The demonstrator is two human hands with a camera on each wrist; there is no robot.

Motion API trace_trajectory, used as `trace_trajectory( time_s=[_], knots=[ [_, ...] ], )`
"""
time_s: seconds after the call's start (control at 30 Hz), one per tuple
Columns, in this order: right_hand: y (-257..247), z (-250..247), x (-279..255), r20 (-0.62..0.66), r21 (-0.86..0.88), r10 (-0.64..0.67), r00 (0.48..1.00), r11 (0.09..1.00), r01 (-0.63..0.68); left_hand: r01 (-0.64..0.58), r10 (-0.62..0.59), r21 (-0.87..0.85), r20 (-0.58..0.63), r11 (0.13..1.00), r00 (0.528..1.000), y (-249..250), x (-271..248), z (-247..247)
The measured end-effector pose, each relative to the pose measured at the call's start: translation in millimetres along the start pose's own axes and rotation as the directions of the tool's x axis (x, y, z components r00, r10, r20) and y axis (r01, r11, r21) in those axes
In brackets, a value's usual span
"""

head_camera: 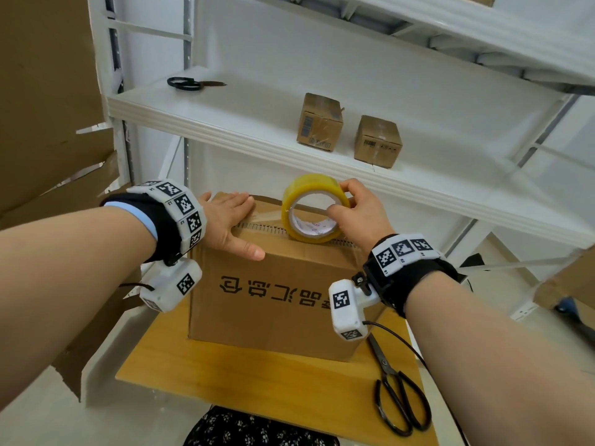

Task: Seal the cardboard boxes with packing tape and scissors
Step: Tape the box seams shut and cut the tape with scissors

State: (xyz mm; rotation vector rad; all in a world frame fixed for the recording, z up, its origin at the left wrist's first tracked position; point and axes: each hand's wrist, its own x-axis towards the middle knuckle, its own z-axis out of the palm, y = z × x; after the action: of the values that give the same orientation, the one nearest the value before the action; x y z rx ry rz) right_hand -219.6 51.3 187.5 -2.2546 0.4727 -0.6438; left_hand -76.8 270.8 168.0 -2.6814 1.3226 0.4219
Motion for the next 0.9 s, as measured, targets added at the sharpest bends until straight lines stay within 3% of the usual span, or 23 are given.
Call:
trace_trajectory(
  time_s=[0.2, 0.4, 0.63, 0.9],
  knots=[
    [13.2, 2.1, -6.2, 0.075, 0.107, 0.110, 0.991, 0.987, -0.118, 0.037, -0.037, 0.053, -0.003, 0.998, 0.999, 3.8, 1.3, -1.0],
    [22.0, 0.5, -11.8, 0.153, 0.100, 0.089, 0.984, 0.989, -0.105, 0.100, -0.097, 0.099, -0.040, 0.990, 0.995, 26.5, 1.9, -4.4],
    [16.6, -4.5, -6.5, 0.216, -0.059, 0.068, 0.974, 0.997, -0.056, 0.087, -0.084, 0.030, -0.089, 0.996, 0.992, 29.9, 1.4, 2.3],
    [18.1, -5.5, -3.2, 0.268, -0.117, 0.116, 0.956, 0.989, -0.088, 0.091, -0.085, 0.041, -0.130, 0.995, 0.988, 29.2, 3.4, 2.4]
  ],
)
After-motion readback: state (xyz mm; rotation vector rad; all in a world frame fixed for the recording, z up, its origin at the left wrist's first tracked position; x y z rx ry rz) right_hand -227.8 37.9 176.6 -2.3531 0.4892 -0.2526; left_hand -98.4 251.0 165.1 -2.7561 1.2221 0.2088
